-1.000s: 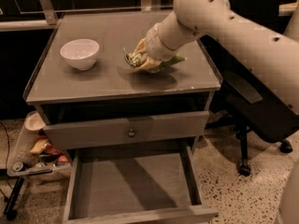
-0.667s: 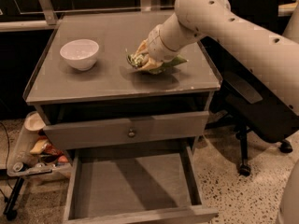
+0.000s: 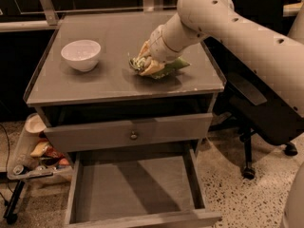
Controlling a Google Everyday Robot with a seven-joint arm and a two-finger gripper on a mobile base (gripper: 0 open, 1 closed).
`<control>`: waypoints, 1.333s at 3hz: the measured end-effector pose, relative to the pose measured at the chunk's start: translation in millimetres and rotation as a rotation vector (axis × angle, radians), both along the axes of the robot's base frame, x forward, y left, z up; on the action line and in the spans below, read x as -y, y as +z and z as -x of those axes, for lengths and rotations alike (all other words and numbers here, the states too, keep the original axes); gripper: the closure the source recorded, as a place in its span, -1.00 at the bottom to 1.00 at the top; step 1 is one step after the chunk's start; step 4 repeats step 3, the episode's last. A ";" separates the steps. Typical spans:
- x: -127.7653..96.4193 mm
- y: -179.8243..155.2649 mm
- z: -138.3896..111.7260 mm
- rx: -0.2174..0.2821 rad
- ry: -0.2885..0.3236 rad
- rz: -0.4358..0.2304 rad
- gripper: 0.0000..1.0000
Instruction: Pick green jalapeno chip bag from middle drawer and place on counter
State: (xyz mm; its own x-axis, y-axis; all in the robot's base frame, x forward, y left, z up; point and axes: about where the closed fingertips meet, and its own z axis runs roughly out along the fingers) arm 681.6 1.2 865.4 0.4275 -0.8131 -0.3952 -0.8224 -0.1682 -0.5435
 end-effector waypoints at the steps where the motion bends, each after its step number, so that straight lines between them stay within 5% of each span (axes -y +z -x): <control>1: 0.0 0.0 0.0 0.000 0.000 0.000 -0.75; 2: -0.1 -0.1 0.0 0.000 0.000 0.000 -1.00; 4: -0.1 -0.1 0.0 0.000 0.000 0.000 -1.00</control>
Offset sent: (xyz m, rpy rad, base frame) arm 0.0000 0.0000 0.0000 0.0000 0.0000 0.0000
